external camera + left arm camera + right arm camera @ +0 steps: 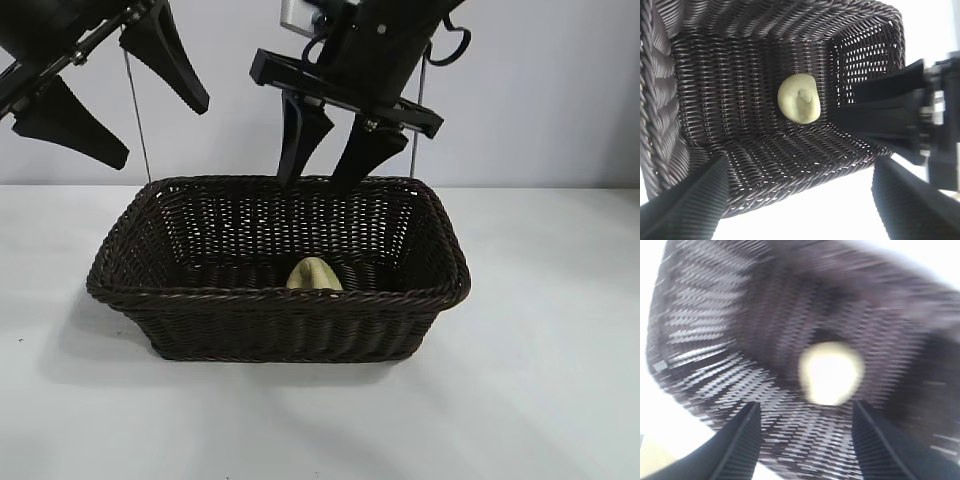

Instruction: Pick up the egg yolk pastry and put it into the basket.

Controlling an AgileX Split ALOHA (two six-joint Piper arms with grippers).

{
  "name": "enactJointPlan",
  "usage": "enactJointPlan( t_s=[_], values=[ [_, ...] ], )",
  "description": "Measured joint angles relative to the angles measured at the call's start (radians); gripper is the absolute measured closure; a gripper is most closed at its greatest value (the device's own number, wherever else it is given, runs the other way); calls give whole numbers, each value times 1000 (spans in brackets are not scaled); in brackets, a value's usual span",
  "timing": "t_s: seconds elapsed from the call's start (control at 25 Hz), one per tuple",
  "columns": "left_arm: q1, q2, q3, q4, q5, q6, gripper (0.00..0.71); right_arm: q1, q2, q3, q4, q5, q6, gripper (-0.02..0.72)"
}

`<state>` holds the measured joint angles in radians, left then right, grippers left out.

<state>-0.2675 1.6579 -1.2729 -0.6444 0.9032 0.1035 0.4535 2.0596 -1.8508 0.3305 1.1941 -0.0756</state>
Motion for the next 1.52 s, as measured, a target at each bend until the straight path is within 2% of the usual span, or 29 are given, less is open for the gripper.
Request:
enactJointPlan(
  t_s=[0.28, 0.64, 0.88, 1.16, 1.52],
  values=[
    [0, 0, 0, 0, 2, 0, 139, -78, -24, -36, -36, 30, 0, 302],
    [0, 0, 0, 1, 2, 0, 139, -205, -92, -37, -46, 38, -21, 302],
    [0, 0, 0, 2, 2, 0, 139, -220, -111, -37, -73, 41, -23, 302],
    [0, 0, 0, 3, 2, 0, 139, -220, -120, -32, -79, 41, -23, 302],
    [0, 0, 0, 3, 2, 0, 139, -226, -165, 141, -87, 41, -48, 302]
  ],
)
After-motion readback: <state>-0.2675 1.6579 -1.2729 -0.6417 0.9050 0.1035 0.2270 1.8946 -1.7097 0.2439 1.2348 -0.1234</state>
